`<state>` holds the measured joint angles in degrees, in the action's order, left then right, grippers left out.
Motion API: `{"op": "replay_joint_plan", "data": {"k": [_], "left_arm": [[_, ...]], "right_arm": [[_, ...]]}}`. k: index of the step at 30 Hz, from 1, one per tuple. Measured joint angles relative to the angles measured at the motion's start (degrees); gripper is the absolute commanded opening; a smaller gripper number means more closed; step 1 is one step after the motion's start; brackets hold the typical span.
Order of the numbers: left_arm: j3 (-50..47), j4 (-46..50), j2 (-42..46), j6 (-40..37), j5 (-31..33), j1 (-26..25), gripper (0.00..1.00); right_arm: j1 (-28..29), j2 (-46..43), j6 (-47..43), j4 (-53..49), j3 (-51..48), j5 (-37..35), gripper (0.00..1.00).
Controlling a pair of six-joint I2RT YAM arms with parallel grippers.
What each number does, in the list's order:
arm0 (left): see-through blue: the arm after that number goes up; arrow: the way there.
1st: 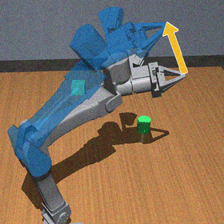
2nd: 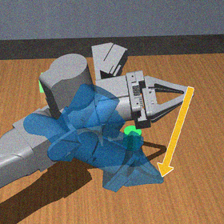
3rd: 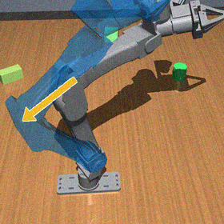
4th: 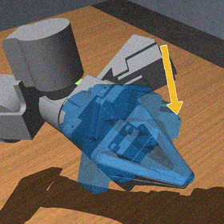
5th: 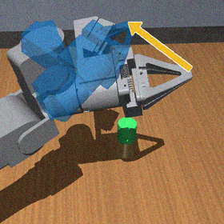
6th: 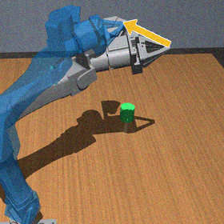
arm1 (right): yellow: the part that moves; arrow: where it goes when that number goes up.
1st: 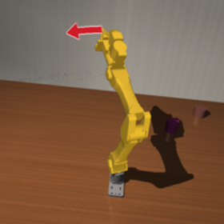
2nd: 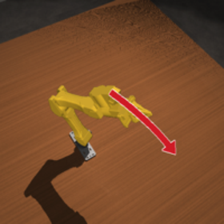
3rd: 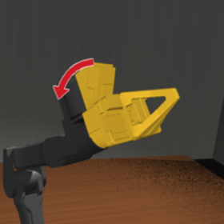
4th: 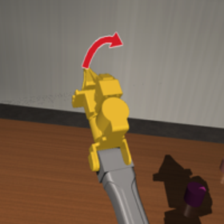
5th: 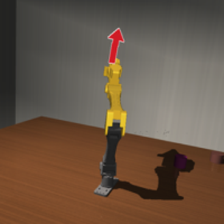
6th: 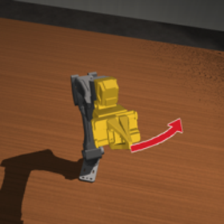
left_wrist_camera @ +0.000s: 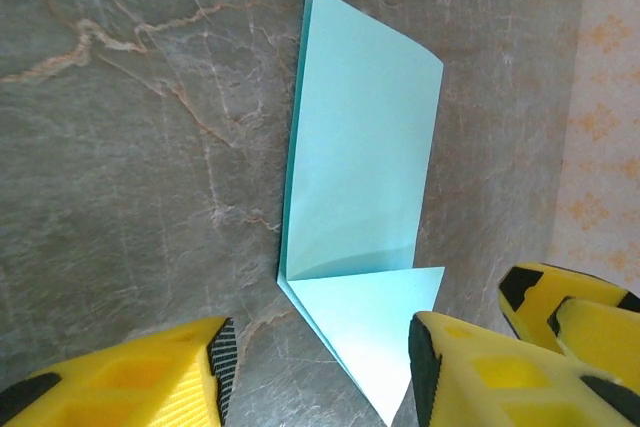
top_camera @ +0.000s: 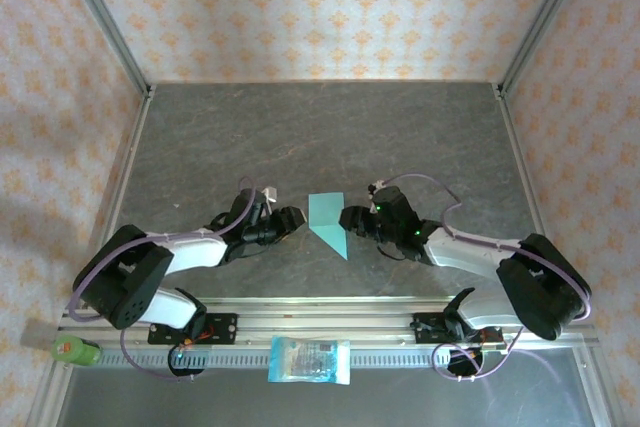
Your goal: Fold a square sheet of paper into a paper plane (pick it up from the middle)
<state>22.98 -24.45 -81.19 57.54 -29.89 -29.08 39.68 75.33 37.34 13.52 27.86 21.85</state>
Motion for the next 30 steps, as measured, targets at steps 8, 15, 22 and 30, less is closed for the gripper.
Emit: {"op": "replay_joint_plan", "data": {"k": [8, 15, 22, 30], "left_arm": [[1.75, -0.74, -1.81, -0.15, -1.62, 0.00, 0.52], [1.75, -0.72, -1.90, -0.17, -1.66, 0.00, 0.52], [2.01, -0.68, -3.48, -0.20, -1.75, 0.00, 0.52], [3.19, -0.68, -3.61, -0.57, -2.32, 0.00, 0.53]], "right_arm": [[0.00, 7.26, 0.09, 1.95, 1.05, 3.28, 0.36], [-0.44, 9.62, -0.15, 2.01, 2.69, 2.80, 0.30], [-0.85, 11.41, -0.98, 2.38, 2.91, 3.69, 0.13], [-1.57, 10.36, -2.16, 2.64, 2.82, 4.59, 0.01]]}}
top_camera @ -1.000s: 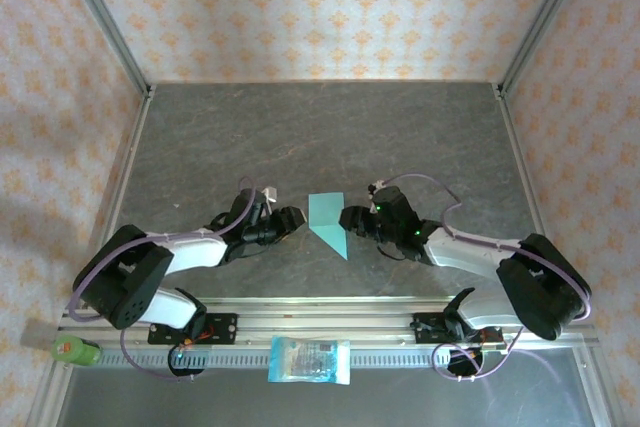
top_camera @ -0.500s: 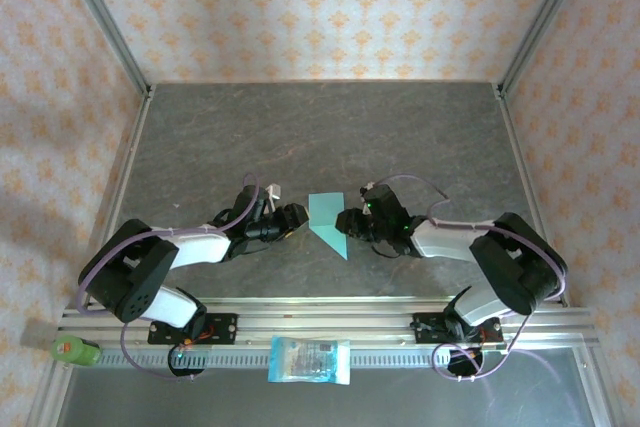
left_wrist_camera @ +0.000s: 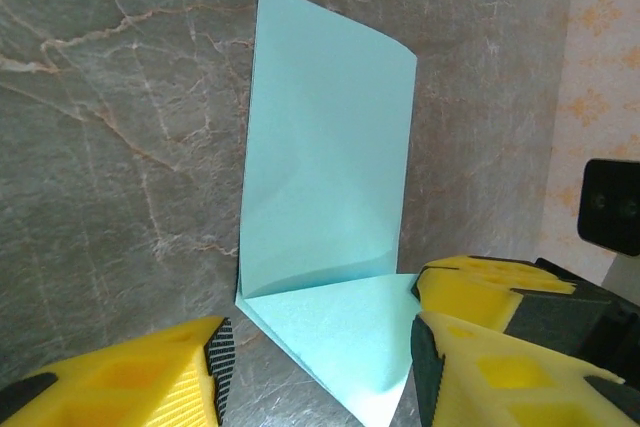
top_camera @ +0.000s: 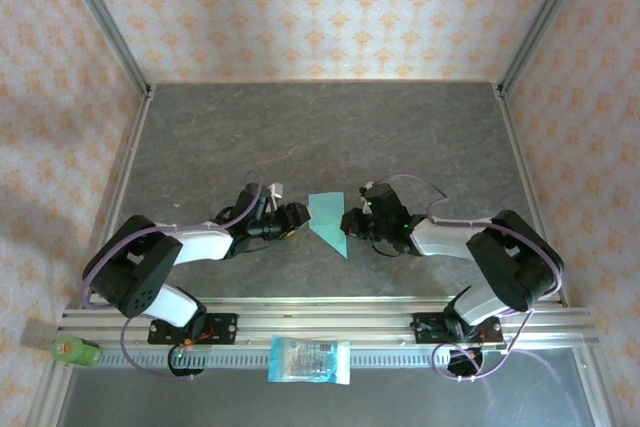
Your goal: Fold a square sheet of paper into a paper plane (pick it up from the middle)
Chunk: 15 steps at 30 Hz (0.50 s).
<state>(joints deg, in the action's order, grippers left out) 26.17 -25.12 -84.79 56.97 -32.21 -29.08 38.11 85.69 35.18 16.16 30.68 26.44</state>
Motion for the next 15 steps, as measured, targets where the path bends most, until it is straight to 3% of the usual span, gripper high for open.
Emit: {"op": "replay_joint_plan", "data": {"k": [7, 15], "left_arm": [[0.81, -0.20, -0.92, 0.02, -1.29, 0.00, 0.65], [4.52, -0.26, -4.55, -0.04, -3.28, 0.00, 0.67]], "right_arm": [[-0.96, -2.27, -0.96, 2.23, -1.20, 3.23, 0.03], [-2.23, -4.33, -1.99, 5.35, -3.34, 6.21, 0.02]]}}
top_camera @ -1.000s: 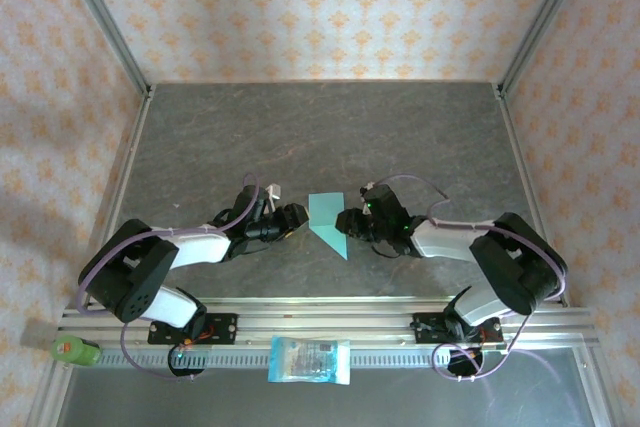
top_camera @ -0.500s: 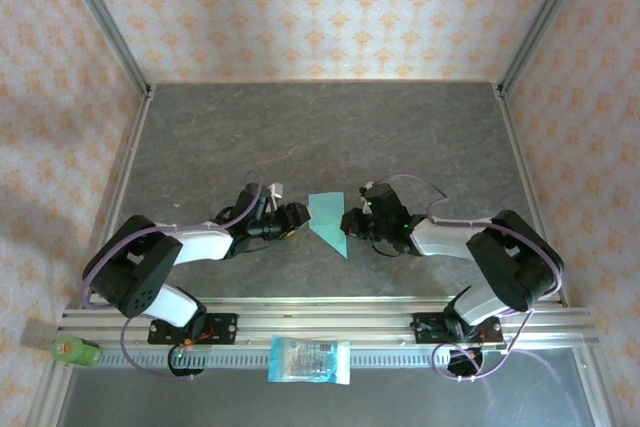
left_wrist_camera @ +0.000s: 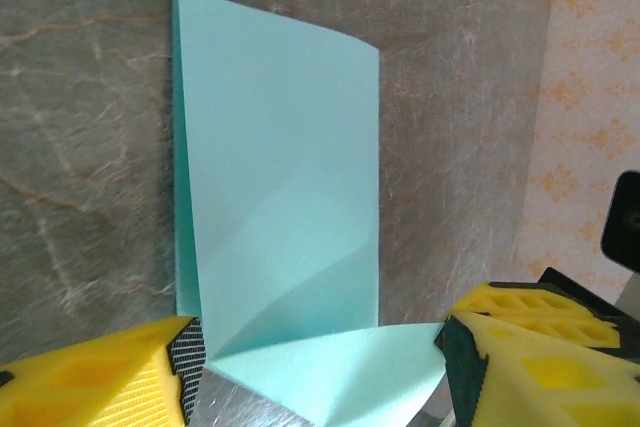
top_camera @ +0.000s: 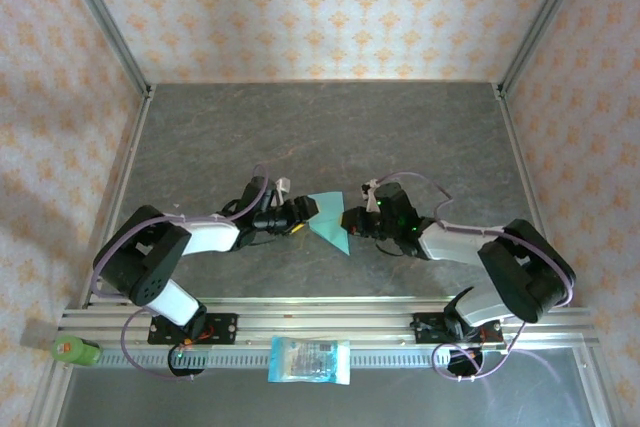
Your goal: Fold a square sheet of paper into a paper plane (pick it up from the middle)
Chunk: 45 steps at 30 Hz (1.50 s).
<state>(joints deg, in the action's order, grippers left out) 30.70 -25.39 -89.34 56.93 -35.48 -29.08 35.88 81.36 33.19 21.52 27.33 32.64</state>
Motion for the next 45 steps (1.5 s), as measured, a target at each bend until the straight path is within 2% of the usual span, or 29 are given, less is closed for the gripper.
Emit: {"op": "replay_joint_plan", "data": {"k": [13, 21, 24, 26, 29, 31, 33, 37, 45], "left_arm": [[2.27, -1.55, -3.48, 0.04, -2.47, 0.00, 0.68], [6.08, -3.10, -7.30, 0.07, -4.22, 0.00, 0.62], [6.82, -3.43, -9.44, 0.26, -4.63, 0.00, 0.53], [7.50, -3.80, -10.86, 0.52, -4.81, 0.00, 0.43], [8.28, -4.35, -11.96, 0.92, -4.85, 0.00, 0.26], [8.37, -4.57, -11.91, 1.01, -4.07, 0.00, 0.09], [8.24, -4.68, -11.65, 1.36, -2.56, 0.00, 0.00], [6.62, -4.70, -8.92, 1.60, 1.40, 0.02, 0.00], [5.88, -4.63, -6.38, 1.53, 5.97, 0.37, 0.00]], "right_arm": [[-6.10, -2.73, 0.59, 6.36, -6.12, 5.35, 0.03], [-6.88, -2.73, 0.61, 7.98, -6.78, 6.60, 0.04], [-7.10, -2.73, 0.61, 8.17, -6.78, 6.91, 0.04], [-7.21, -2.73, 0.59, 8.17, -6.80, 7.21, 0.06], [-7.21, -2.73, 0.72, 8.11, -6.78, 7.28, 0.14], [-7.23, -2.73, 0.59, 7.56, -6.75, 7.26, 0.21], [-7.23, -2.95, 0.39, 6.05, -6.71, 7.10, 0.28], [-7.21, -6.43, -1.03, -0.17, -6.19, 3.87, 0.32], [-6.71, -13.22, -4.46, -9.84, -3.41, -8.20, 0.33]]}}
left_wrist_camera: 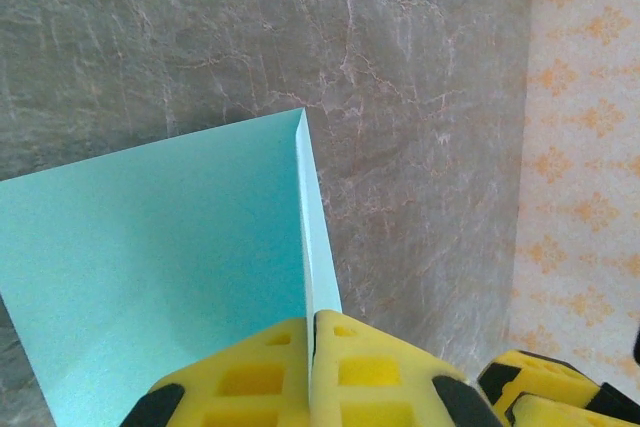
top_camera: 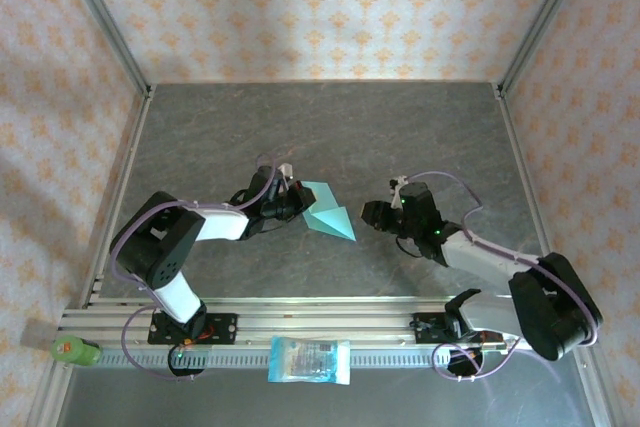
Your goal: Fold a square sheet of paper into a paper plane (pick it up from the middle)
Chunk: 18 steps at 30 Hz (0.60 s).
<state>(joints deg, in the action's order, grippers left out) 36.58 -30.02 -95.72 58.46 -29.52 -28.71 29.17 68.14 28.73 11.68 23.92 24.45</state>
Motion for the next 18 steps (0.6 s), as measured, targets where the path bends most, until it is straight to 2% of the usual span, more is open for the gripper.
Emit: {"op": "replay_joint_plan", "data": {"k": [7, 13, 18], "left_arm": [[2.69, 0.17, -2.29, -0.83, -2.03, -0.07, 0.03], [4.66, 0.48, -4.70, -2.34, -4.52, -0.07, 0.03], [7.78, 4.81, -5.31, -5.44, -4.98, -0.07, 0.02]], "right_arm": [[5.09, -1.68, -4.26, -0.98, -0.02, -6.91, 0.34], [5.27, -1.01, -6.75, -1.73, 0.22, -11.23, 0.33], [4.17, 0.13, -7.87, -1.84, 1.31, -10.95, 0.33]]}}
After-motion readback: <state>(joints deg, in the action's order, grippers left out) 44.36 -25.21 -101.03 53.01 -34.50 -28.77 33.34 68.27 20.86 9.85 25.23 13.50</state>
